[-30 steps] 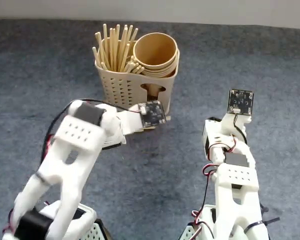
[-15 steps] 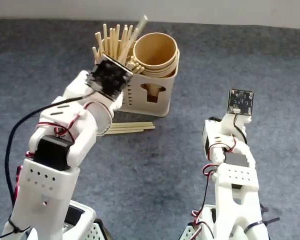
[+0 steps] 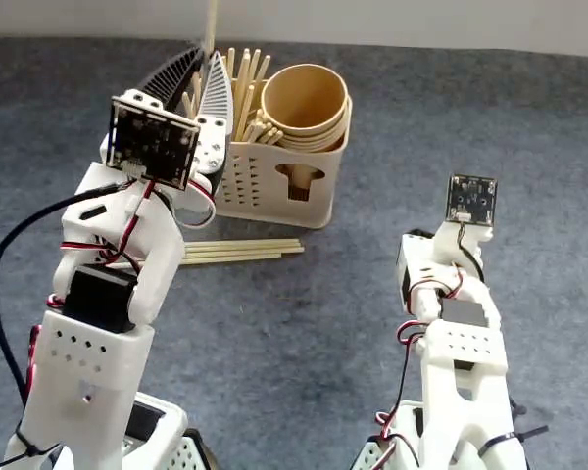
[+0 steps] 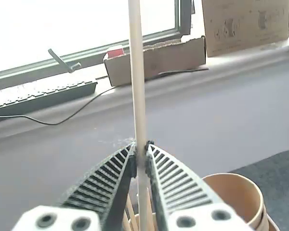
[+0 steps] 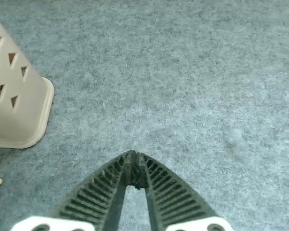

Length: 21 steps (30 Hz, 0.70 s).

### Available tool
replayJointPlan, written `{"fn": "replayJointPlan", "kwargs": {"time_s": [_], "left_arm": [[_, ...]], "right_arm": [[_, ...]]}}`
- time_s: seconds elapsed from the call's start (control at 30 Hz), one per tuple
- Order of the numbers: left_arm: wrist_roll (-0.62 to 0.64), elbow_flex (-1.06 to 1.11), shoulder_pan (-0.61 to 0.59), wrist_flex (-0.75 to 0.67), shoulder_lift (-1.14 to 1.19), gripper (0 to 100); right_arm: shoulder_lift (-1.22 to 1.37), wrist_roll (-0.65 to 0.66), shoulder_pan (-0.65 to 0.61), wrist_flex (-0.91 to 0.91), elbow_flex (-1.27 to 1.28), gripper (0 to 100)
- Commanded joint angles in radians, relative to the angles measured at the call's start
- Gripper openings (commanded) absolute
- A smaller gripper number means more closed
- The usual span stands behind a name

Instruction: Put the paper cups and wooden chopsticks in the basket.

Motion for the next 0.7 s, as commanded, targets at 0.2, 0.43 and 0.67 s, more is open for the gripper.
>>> {"fn": "replayJointPlan", "kwargs": {"time_s": [0.2, 0.43, 0.67], "left_arm": [[0.012, -0.033, -0.005, -0.172, 0.199, 1], [0.195, -0.035, -0.062, -0.192, 0.263, 10], [0.224, -0.142, -0.16, 0.11, 0.263, 14]], "right_arm": [[-0.013, 0.08, -0.033, -0.024, -0.008, 1.0], [-0.013, 0.08, -0.038, -0.024, -0.008, 1.0], [-0.013, 0.08, -0.038, -0.024, -0.008, 1.0]]}}
